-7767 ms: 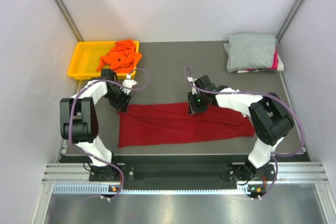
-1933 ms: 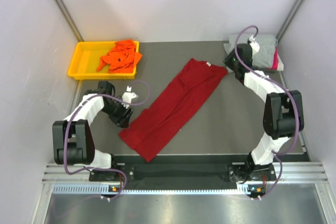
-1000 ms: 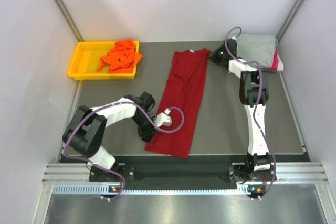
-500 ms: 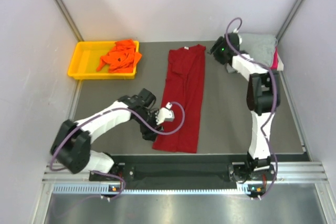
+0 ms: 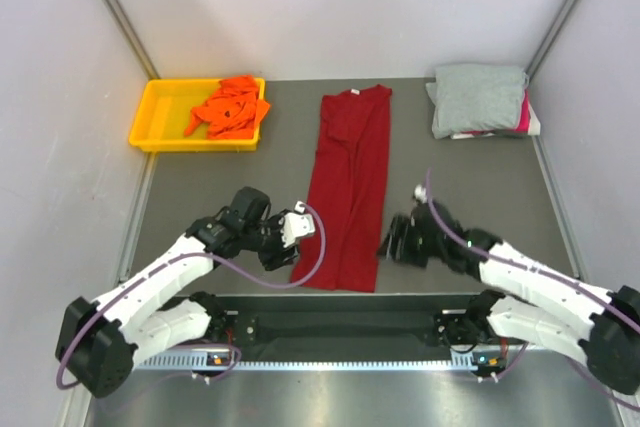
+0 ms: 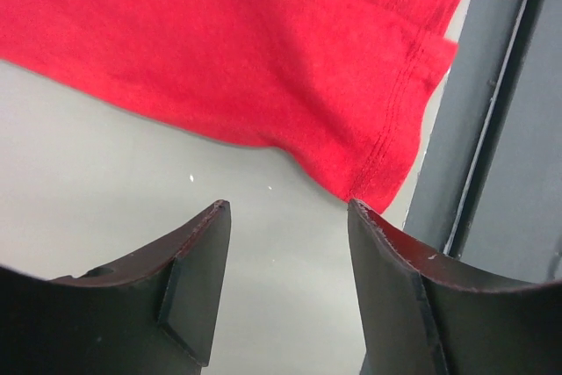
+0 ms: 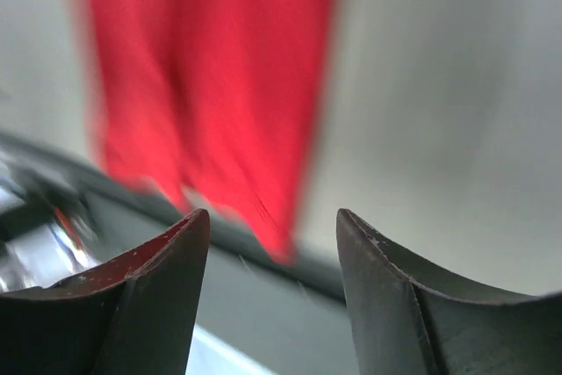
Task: Fold and stack the t-shirts
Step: Fold the tshirt
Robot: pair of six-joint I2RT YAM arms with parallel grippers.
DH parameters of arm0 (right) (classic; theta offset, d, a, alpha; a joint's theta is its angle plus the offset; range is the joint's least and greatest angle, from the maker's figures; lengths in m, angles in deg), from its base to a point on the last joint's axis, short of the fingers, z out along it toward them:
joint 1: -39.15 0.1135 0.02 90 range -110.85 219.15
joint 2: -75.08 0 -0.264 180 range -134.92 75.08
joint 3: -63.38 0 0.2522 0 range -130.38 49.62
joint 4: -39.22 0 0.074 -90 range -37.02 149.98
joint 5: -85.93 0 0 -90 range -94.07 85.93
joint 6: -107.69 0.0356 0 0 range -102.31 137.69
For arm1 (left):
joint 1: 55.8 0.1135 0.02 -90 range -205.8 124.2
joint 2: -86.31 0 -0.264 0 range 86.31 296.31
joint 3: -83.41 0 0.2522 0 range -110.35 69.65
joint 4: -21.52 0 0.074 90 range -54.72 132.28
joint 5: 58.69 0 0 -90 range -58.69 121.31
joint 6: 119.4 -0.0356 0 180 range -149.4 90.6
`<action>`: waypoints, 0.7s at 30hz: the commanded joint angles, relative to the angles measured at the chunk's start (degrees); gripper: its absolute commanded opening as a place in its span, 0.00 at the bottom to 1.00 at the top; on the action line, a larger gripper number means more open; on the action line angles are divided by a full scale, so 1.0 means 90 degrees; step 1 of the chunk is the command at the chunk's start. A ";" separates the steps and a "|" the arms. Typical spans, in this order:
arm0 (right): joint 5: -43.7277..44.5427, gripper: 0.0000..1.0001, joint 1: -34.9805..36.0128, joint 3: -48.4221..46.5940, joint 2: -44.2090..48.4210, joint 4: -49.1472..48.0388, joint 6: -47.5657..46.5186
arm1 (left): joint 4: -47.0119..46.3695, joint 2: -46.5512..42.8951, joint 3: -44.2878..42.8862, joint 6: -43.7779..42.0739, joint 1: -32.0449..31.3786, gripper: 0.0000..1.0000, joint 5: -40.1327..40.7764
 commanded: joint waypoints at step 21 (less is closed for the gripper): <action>0.0176 0.00 0.1669 0.1362 -0.0739 -0.1643 0.2248 | -0.1000 -0.0764 0.0969 -0.0462 -0.0014 0.64 -0.0641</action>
